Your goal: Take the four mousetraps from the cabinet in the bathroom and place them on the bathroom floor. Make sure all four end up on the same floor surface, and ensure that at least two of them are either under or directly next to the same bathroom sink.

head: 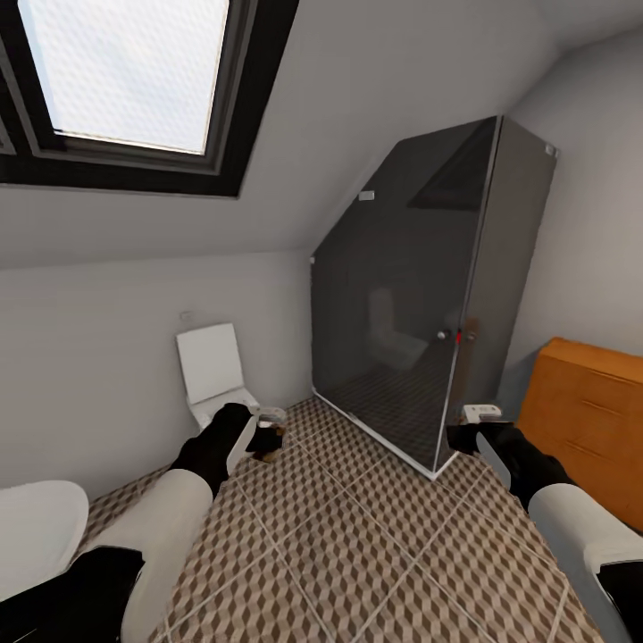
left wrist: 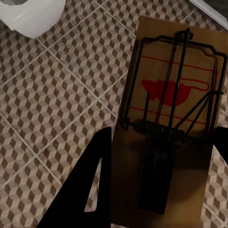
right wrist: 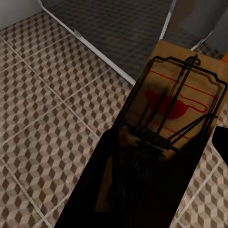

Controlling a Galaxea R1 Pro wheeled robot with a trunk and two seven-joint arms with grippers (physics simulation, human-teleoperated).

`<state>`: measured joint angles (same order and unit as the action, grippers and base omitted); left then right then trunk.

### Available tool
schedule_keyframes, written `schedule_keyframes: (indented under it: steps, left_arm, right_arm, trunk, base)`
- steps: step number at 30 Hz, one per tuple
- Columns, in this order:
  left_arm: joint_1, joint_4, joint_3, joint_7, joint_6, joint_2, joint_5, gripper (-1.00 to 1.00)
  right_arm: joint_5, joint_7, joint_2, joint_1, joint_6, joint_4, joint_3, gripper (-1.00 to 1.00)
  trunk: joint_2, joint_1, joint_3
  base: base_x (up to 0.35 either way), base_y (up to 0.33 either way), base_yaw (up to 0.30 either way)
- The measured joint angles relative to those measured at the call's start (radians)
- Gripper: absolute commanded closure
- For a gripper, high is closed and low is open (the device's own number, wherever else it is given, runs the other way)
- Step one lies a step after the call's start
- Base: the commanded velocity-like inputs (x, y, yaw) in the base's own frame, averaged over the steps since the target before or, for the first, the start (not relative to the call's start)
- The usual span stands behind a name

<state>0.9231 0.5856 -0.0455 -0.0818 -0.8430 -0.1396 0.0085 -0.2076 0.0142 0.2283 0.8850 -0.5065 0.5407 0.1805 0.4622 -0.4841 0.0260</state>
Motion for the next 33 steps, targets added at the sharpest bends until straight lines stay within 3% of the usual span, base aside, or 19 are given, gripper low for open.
schedule_keyframes:
  steps: [7,27,33]
  left_arm:
    - [0.000,-0.006,0.000,0.000,0.000,0.000,0.000,1.00]
    - [0.000,-0.008,0.000,0.000,0.000,-0.001,0.000,1.00]
    - [0.000,-0.008,0.000,0.000,0.001,-0.001,0.000,1.00]
  right_arm:
    - [0.000,-0.001,0.000,-0.001,0.000,0.000,0.000,1.00]
    - [-0.001,0.000,0.000,0.000,0.000,0.000,0.000,1.00]
    - [-0.001,0.000,0.001,0.000,0.000,0.000,0.000,1.00]
  trunk:
    - [0.000,0.000,0.000]
    - [0.000,0.000,0.000]
    - [0.000,0.000,0.000]
  base:
    - [0.104,0.000,0.272]
    - [0.298,0.000,0.271]
    - [0.138,0.000,0.252]
